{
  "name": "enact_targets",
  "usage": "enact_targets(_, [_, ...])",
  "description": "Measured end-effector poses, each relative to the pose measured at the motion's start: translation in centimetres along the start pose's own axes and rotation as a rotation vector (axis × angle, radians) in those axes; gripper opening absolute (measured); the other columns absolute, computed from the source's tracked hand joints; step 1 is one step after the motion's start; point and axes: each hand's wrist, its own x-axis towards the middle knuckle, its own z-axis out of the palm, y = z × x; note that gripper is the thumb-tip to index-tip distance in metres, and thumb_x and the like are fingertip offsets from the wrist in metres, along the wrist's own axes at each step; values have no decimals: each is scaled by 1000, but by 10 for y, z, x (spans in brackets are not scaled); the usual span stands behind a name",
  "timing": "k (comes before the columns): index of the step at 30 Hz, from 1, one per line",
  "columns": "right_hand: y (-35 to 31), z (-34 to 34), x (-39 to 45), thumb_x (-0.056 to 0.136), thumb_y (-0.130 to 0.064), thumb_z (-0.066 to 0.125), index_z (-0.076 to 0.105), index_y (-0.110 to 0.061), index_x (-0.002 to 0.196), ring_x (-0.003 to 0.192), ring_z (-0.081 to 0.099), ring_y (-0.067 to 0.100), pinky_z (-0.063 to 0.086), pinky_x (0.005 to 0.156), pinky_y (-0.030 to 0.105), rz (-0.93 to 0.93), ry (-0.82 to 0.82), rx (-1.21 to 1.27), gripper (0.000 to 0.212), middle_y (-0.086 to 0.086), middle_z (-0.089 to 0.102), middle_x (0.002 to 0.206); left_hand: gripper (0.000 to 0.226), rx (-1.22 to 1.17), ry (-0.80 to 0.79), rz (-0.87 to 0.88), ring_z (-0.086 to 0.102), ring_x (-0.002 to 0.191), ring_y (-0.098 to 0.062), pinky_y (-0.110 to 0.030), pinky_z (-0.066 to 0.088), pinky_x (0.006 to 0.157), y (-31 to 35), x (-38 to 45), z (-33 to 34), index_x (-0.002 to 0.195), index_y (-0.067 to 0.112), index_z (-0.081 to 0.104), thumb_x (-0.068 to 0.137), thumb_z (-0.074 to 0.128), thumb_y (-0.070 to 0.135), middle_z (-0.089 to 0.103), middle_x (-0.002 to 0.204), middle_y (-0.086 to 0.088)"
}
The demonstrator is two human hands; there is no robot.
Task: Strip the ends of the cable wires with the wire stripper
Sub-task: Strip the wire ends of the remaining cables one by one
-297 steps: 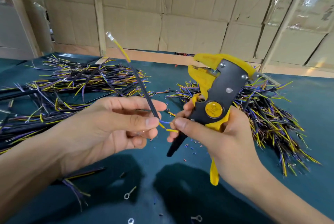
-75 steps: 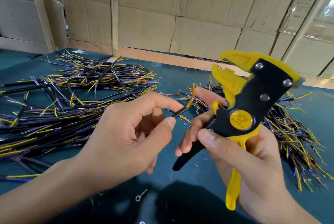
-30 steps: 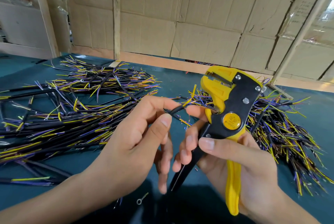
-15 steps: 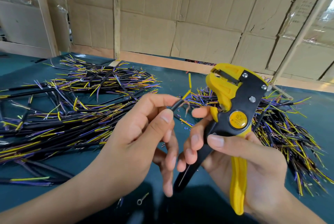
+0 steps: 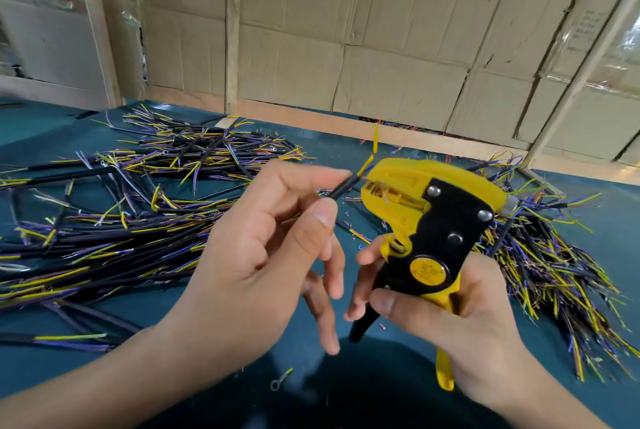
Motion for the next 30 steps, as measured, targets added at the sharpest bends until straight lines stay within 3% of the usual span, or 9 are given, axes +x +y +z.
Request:
enact_targets(12, [2,3,1,75,-7,69,67,-6,87,65,67,37,55,68,39,2,-35,77,12,20,67,71,21,133,48,40,55,36,-32,-38,50,34,0,-1,-1,118,15,61,97,55,16,54,64,1])
enact_targets(18, [4,2,0,72,-5,62,63,-3,77,57,64,40,53,59,41,8,-81,70,5,14,65,65,23,46,46,-9,53,42,-31,-42,51,35,1,0,2,115,13,63,93,58,19,52,64,-1])
enact_targets(22, [5,1,1,73,-2,58,62,0,74,56,63,37,53,59,36,-1,-126,71,5,13,64,64,15,-32,40,-70,55,44,-26,-43,51,36,3,0,4,109,10,66,94,63,12,50,65,-5])
enact_targets(27, [6,3,-3,56,-14,57,59,-9,52,35,47,26,44,43,27,109,26,124,7,10,48,46,19,-39,17,-179,54,46,-23,-43,51,38,3,4,2,105,8,67,90,57,14,50,64,-5])
enact_targets(29, [5,3,-2,49,-14,63,62,-9,56,38,47,26,46,45,33,200,2,271,9,14,48,49,20,-36,32,-198,54,48,-23,-41,51,38,2,7,0,104,8,69,89,58,15,51,64,-6])
enact_targets(30, [5,2,0,46,-14,72,65,-6,64,44,51,30,48,50,41,218,-13,359,20,18,51,54,21,-38,43,-200,55,49,-24,-40,51,39,1,8,-2,105,9,69,89,58,15,51,65,-6])
